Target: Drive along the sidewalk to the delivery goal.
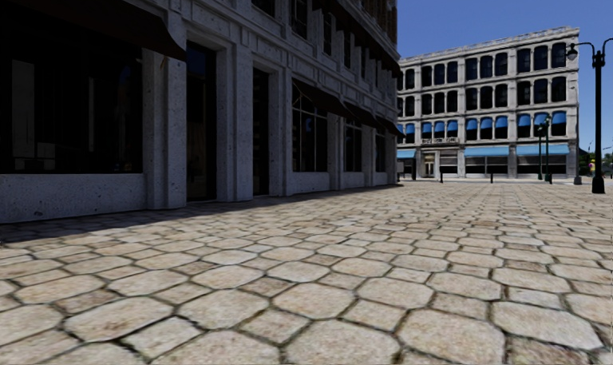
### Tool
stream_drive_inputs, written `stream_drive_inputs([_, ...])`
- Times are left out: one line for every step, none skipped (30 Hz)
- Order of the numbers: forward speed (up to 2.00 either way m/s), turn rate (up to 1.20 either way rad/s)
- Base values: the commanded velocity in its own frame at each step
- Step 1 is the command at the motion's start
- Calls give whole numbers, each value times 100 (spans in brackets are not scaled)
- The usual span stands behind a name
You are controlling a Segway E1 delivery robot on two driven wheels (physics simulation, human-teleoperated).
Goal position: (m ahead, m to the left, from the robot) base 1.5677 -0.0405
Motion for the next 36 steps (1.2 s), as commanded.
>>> stream_drive_inputs([150,39])
stream_drive_inputs([150,39])
stream_drive_inputs([150,39])
stream_drive_inputs([150,39])
stream_drive_inputs([150,39])
stream_drive_inputs([150,39])
stream_drive_inputs([150,39])
stream_drive_inputs([150,40])
stream_drive_inputs([150,41])
stream_drive_inputs([150,41])
stream_drive_inputs([150,41])
stream_drive_inputs([150,44])
stream_drive_inputs([150,47])
stream_drive_inputs([150,47])
stream_drive_inputs([150,47])
stream_drive_inputs([150,47])
stream_drive_inputs([150,47])
stream_drive_inputs([151,47])
stream_drive_inputs([151,43])
stream_drive_inputs([151,43])
stream_drive_inputs([151,27])
stream_drive_inputs([151,9])
stream_drive_inputs([151,9])
stream_drive_inputs([151,0])
stream_drive_inputs([149,0])
stream_drive_inputs([112,0])
stream_drive_inputs([112,0])
stream_drive_inputs([0,0])
stream_drive_inputs([0,0])
stream_drive_inputs([0,0])
stream_drive_inputs([0,0])
stream_drive_inputs([0,0])
stream_drive_inputs([0,0])
stream_drive_inputs([0,0])
stream_drive_inputs([0,0])
stream_drive_inputs([0,0])
